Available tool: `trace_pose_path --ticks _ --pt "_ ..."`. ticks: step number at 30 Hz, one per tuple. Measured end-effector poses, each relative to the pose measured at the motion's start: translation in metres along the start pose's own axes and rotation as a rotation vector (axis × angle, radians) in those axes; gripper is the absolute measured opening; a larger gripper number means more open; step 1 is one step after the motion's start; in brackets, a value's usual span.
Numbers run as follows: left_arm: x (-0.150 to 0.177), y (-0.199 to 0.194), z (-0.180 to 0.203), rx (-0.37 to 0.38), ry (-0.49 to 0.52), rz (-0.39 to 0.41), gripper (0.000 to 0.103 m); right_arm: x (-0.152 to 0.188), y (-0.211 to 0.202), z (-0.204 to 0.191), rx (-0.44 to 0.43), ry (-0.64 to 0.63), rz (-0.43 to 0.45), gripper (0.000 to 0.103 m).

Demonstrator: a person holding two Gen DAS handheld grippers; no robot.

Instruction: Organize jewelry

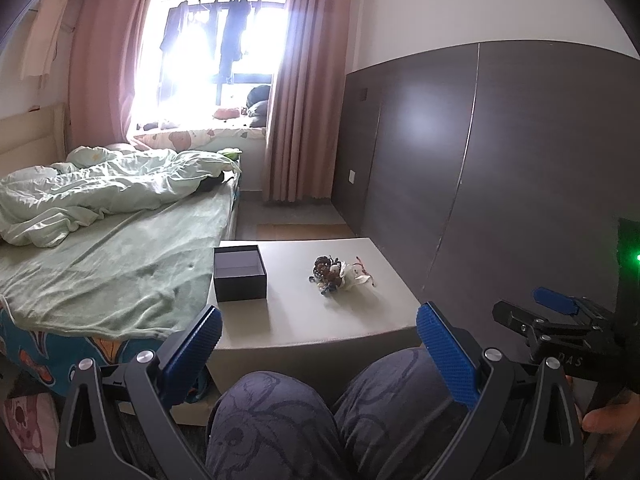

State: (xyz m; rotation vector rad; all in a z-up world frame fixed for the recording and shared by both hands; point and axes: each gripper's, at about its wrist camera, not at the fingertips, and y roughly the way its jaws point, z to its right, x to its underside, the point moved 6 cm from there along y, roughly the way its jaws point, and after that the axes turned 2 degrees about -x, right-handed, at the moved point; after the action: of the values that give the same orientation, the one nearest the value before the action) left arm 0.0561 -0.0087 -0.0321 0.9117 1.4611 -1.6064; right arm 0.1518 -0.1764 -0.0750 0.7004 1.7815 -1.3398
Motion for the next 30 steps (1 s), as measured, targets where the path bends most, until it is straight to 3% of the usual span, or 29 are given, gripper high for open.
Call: trace_pose_path --ticks 30 --pt "0.0007 0.0033 -0.0019 0.010 0.013 -0.011 0.094 0.0026 -0.0004 -0.0021 0.029 0.002 -0.004 0.099"
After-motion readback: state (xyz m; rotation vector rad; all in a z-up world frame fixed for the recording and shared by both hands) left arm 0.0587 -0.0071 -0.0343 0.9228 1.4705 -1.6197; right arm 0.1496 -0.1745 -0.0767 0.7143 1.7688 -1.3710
